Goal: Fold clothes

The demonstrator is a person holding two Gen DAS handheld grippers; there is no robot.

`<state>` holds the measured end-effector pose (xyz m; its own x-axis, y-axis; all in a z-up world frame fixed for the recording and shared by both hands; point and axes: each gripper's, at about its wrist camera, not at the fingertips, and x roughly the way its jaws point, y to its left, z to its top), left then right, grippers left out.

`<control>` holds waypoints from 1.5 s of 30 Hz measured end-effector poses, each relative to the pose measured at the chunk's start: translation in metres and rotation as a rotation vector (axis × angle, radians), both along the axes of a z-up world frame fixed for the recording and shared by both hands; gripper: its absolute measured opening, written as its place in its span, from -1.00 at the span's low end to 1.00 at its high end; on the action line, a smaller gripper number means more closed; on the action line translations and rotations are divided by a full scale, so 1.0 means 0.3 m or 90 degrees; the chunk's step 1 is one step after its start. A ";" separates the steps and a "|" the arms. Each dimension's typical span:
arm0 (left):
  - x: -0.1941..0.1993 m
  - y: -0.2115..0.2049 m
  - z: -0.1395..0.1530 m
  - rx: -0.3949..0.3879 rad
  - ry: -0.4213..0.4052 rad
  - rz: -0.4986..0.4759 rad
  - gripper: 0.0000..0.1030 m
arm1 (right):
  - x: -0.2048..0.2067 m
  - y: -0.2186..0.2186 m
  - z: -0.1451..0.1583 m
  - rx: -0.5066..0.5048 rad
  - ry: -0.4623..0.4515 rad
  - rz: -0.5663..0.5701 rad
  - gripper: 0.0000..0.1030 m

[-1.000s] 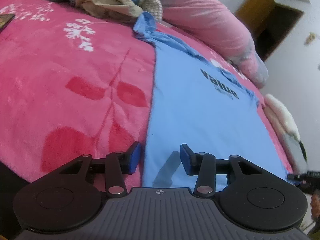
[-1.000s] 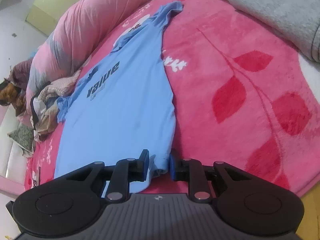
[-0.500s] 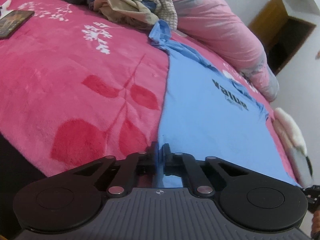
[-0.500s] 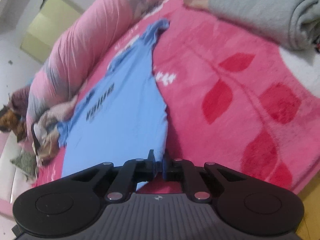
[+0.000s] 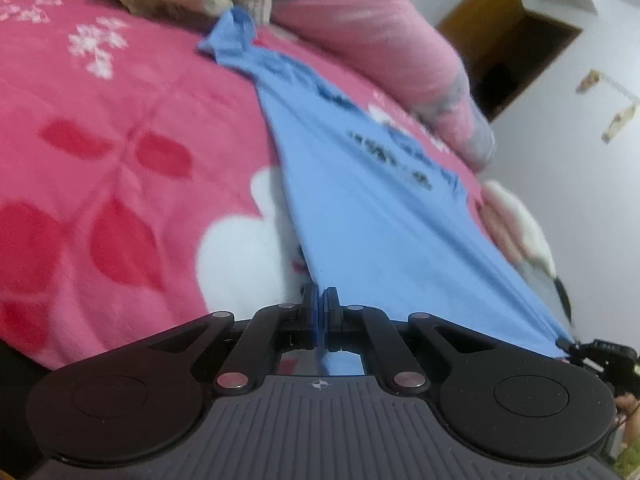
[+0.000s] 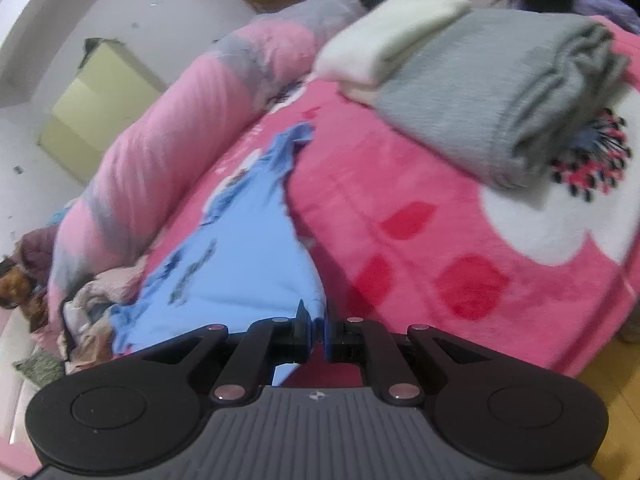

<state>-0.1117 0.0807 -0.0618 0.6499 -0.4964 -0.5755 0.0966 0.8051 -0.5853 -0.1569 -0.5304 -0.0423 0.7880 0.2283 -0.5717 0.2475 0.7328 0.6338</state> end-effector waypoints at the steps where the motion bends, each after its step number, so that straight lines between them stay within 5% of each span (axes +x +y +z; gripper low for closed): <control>1: 0.006 -0.002 -0.013 0.001 0.011 -0.003 -0.99 | -0.002 -0.009 -0.018 0.007 0.008 -0.007 -0.90; 7: 0.010 0.063 -0.014 -0.007 0.022 0.020 -0.99 | -0.003 -0.007 -0.084 0.035 0.038 0.007 -0.89; 10: 0.027 0.068 -0.038 -0.020 0.049 -0.020 -0.99 | 0.007 0.002 -0.108 0.005 0.083 0.019 -0.79; 14: 0.039 0.098 -0.024 -0.018 0.061 -0.058 -0.89 | -0.030 -0.013 -0.041 -0.063 0.091 -0.010 0.09; 16: 0.044 0.128 -0.002 -0.006 0.061 -0.056 -0.67 | -0.052 -0.029 0.020 -0.100 0.074 -0.022 0.09; 20: 0.079 0.176 0.078 0.038 0.010 -0.046 -0.62 | 0.000 -0.061 0.145 -0.102 0.012 -0.028 0.16; 24: 0.201 0.141 0.129 0.047 -0.038 -0.057 -0.58 | 0.256 -0.035 0.181 -0.033 -0.032 0.010 0.17; 29: 0.396 0.014 0.110 0.057 -0.054 -0.082 -0.57 | 0.733 0.027 0.120 0.059 -0.011 0.046 0.17; 33: 0.499 -0.072 0.060 0.068 -0.044 -0.113 -0.57 | 1.123 0.069 0.033 0.030 0.040 0.052 0.17; 38: 0.549 -0.096 -0.005 0.085 -0.042 -0.121 -0.57 | 1.431 0.112 -0.111 -0.060 0.091 0.038 0.15; 40: 0.553 -0.079 -0.024 0.069 -0.045 -0.115 -0.57 | 1.467 0.135 -0.122 -0.090 0.059 0.055 -0.34; 41: 0.554 -0.071 -0.029 0.059 -0.048 -0.113 -0.57 | 1.472 0.148 -0.116 -0.111 0.040 0.062 -0.89; 45: 0.559 -0.054 -0.043 0.044 -0.058 -0.113 -0.57 | 1.470 0.163 -0.084 -0.196 -0.027 0.044 -0.90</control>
<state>0.0561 0.0645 -0.0747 0.6070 -0.5690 -0.5547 0.2911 0.8087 -0.5110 0.2840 -0.4815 -0.0674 0.8013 0.1039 -0.5891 0.1680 0.9061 0.3883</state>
